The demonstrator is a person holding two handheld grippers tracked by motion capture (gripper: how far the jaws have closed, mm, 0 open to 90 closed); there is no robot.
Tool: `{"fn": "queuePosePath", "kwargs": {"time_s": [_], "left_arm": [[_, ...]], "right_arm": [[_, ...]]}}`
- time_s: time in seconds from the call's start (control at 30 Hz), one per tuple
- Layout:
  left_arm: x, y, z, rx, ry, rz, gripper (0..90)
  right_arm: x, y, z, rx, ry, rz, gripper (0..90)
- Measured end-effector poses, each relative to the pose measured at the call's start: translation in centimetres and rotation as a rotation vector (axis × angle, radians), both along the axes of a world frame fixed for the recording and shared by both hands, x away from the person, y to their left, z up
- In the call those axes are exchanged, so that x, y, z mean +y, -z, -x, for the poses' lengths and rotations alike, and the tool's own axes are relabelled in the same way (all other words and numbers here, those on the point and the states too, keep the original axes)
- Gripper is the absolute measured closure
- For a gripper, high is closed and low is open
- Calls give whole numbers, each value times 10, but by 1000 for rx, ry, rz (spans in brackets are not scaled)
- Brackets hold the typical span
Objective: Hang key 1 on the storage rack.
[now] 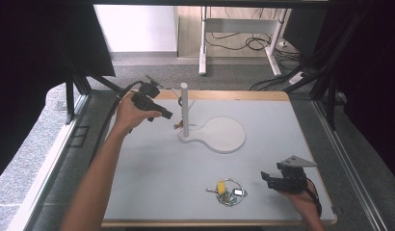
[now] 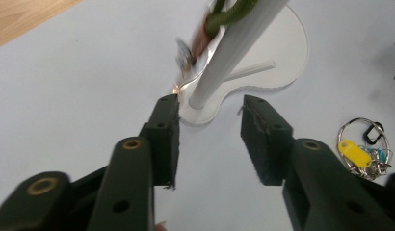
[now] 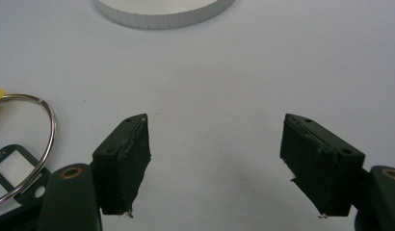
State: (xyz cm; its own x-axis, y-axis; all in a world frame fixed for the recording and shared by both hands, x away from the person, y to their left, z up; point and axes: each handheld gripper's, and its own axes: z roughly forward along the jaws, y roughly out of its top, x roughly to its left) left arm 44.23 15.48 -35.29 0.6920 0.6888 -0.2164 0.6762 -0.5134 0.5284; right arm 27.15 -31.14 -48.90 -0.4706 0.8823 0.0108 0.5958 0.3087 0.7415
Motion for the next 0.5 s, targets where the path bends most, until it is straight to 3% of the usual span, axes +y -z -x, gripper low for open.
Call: {"fn": "queuePosePath", "kwargs": {"time_s": [0.27, 0.4, 0.5], "left_arm": [[7, 7, 26, -68, 12, 33, 431], [15, 15, 44, -94, 26, 63, 409], [19, 24, 57, -105, 18, 60, 401]], "right_arm": [[1, -1, 1, -3, 1, 1, 260], [1, -2, 1, -8, -1, -1, 260], [2, -2, 2, -6, -1, -12, 260]]}}
